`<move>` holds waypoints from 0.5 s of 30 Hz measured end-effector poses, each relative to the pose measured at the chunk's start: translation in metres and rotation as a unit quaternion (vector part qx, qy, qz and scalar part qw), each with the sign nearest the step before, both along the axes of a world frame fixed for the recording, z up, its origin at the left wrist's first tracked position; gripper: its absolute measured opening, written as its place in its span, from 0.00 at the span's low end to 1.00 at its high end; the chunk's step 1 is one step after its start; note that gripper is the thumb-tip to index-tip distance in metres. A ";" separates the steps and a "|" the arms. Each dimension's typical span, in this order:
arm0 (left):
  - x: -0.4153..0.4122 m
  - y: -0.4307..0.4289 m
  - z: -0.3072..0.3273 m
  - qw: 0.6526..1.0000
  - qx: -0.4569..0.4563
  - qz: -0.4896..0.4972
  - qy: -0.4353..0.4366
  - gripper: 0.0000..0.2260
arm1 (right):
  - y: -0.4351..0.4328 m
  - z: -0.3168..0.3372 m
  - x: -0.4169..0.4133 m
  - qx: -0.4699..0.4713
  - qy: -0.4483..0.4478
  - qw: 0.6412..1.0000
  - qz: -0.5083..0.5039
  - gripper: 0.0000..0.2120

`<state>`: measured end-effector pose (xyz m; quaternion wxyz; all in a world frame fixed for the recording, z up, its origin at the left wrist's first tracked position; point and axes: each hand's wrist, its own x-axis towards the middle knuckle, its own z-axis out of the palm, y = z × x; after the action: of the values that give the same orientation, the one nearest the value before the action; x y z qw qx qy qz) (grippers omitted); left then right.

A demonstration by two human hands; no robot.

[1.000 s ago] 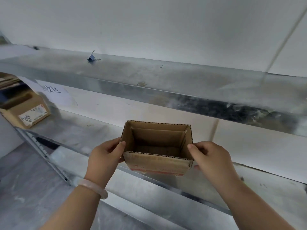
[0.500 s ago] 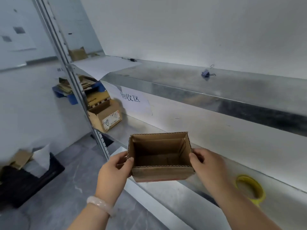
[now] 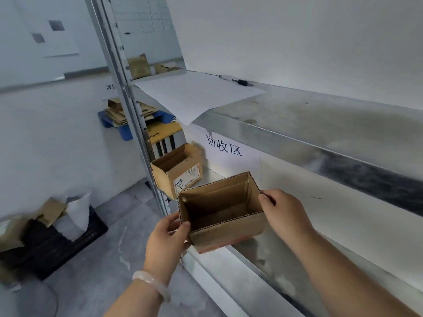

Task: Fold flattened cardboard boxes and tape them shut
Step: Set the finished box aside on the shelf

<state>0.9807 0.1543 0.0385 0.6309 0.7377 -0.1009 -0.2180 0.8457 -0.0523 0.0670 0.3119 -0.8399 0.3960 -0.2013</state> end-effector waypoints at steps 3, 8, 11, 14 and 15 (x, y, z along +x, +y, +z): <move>0.034 -0.016 0.000 1.000 0.008 0.007 0.017 0.13 | -0.022 -0.003 0.041 0.005 0.016 0.999 0.030 0.11; 0.074 -0.034 0.002 0.999 0.016 0.010 0.050 0.15 | -0.049 -0.007 0.094 0.017 0.058 0.997 0.049 0.15; 0.092 -0.040 -0.001 0.998 0.019 0.005 0.061 0.14 | -0.060 -0.018 0.124 0.055 0.070 0.994 0.057 0.12; 0.107 -0.043 -0.003 0.999 0.011 -0.017 0.049 0.19 | -0.063 -0.022 0.140 0.094 0.047 0.994 0.039 0.26; 0.112 -0.044 -0.003 0.999 0.012 -0.029 0.044 0.21 | -0.061 -0.021 0.142 0.112 0.030 0.993 0.017 0.34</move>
<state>1.0925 0.1106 0.0360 0.6189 0.7318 -0.0921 -0.2700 0.9878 -0.1129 0.0458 0.3953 -0.8121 0.4104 -0.1253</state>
